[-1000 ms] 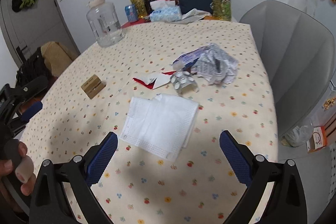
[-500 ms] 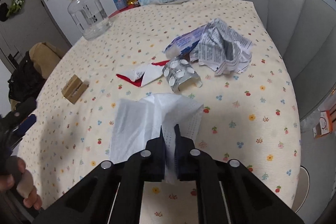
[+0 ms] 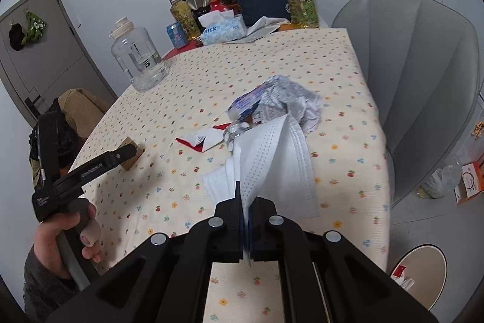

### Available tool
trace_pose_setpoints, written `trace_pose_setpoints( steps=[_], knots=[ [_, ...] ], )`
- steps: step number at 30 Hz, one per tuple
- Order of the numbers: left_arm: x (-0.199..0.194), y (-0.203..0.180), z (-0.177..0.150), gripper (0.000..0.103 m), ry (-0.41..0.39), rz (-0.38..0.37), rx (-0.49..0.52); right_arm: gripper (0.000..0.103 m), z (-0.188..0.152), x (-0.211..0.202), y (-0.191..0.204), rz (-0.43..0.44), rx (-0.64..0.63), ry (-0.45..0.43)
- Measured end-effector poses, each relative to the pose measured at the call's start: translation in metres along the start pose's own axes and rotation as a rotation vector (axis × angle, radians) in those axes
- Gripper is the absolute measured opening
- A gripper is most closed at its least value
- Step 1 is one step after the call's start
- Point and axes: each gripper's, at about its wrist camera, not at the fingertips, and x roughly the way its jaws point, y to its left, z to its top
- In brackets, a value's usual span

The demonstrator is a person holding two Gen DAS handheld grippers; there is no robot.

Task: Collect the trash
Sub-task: 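Grasp the small cardboard box with the left tool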

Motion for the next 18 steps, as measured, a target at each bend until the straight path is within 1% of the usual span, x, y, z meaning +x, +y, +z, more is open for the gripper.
trace_pose_setpoints(
  steps=[1,3,4,5,6,7,9,13,18],
  knots=[
    [0.002,-0.002,0.0,0.096,0.003,0.0,0.006,0.003,0.001,-0.001,-0.002,-0.002,0.004,-0.003],
    [0.008,-0.007,0.0,0.082,0.021,0.018,0.024,0.003,0.001,-0.007,-0.009,-0.01,0.017,-0.013],
    [0.012,-0.008,0.0,0.062,0.047,0.029,0.023,0.003,0.001,-0.01,-0.013,-0.012,0.024,-0.018],
    [0.014,-0.007,0.0,0.046,0.061,0.033,0.014,0.003,0.001,-0.014,-0.018,-0.016,0.033,-0.025],
    [0.013,-0.007,0.0,0.036,0.056,0.04,0.011,0.003,0.001,-0.016,-0.021,-0.018,0.039,-0.028],
    [0.011,-0.006,0.0,0.029,0.065,0.024,0.0,0.003,0.001,-0.019,-0.024,-0.02,0.048,-0.033],
    [0.006,-0.005,-0.001,0.029,0.059,-0.004,-0.014,0.003,0.0,-0.023,-0.028,-0.021,0.059,-0.04],
    [-0.009,-0.012,-0.004,0.029,0.028,-0.028,-0.004,0.003,-0.002,-0.032,-0.038,-0.02,0.084,-0.055],
    [-0.026,-0.033,-0.006,0.029,0.009,-0.072,0.03,0.003,-0.004,-0.044,-0.052,-0.029,0.117,-0.079]
  ],
)
